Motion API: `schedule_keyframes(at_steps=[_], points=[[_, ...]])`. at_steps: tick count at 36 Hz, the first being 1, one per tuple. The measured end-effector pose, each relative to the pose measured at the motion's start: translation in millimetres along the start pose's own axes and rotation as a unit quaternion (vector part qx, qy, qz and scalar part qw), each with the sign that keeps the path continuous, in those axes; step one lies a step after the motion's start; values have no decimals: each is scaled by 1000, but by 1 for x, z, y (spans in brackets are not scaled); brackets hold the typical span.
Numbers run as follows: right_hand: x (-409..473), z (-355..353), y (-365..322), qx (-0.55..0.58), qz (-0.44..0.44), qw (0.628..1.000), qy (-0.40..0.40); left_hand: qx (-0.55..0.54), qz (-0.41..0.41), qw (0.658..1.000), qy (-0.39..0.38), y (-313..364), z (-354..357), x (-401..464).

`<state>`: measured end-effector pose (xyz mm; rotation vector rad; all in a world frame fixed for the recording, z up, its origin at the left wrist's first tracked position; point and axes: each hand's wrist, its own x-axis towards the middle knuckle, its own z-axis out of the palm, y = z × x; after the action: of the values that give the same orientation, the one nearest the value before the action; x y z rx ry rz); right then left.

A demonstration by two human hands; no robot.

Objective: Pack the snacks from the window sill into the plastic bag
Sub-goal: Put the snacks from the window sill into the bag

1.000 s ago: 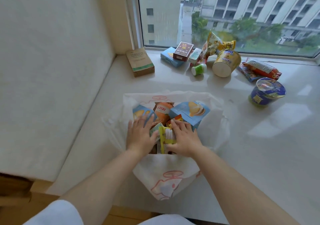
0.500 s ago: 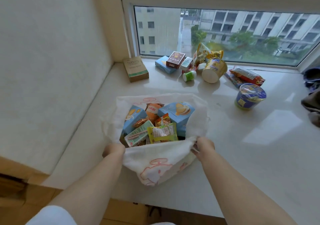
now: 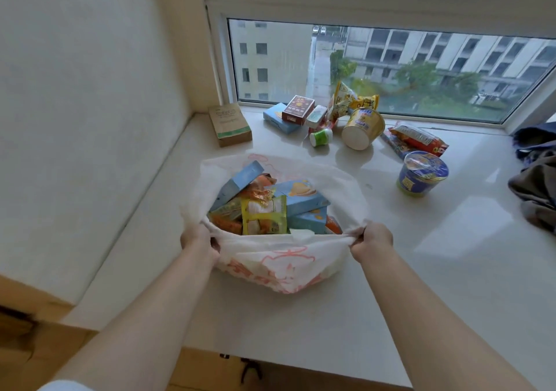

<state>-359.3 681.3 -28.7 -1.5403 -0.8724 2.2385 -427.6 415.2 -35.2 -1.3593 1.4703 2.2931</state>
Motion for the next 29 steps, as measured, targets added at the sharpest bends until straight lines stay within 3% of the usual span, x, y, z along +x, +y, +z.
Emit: schedule_keyframes(at_steps=[2,3,5,7,9,11,14,18,21,26,28,29], points=[[-2,6,-3,-16,-15,1000,0,69,30,997,21,1,4,7],[4,8,-1,-75,-27,997,17,126,47,990,50,1,5,10],[9,18,1,-166,-38,984,44,279,110,946,121,3,8,17],[10,27,6,-224,-64,971,56,422,224,869,123,9,15,19],[7,41,9,-262,-100,956,84,532,335,774,69,17,27,23],[1,56,10,-307,-151,932,116,612,388,689,29,26,43,33],[2,73,14,-490,-252,824,131,690,386,612,-18,39,69,52],[16,98,22,-685,-318,643,123,733,367,570,-57,48,91,81],[34,110,31,-747,-305,577,128,748,364,548,-84,50,102,97],[61,108,28,-753,-269,574,177,770,307,553,-89,57,100,121],[67,110,21,-716,-264,629,151,756,297,578,-87,67,99,128],[69,113,15,-681,-266,668,135,729,286,615,-92,73,101,131]])
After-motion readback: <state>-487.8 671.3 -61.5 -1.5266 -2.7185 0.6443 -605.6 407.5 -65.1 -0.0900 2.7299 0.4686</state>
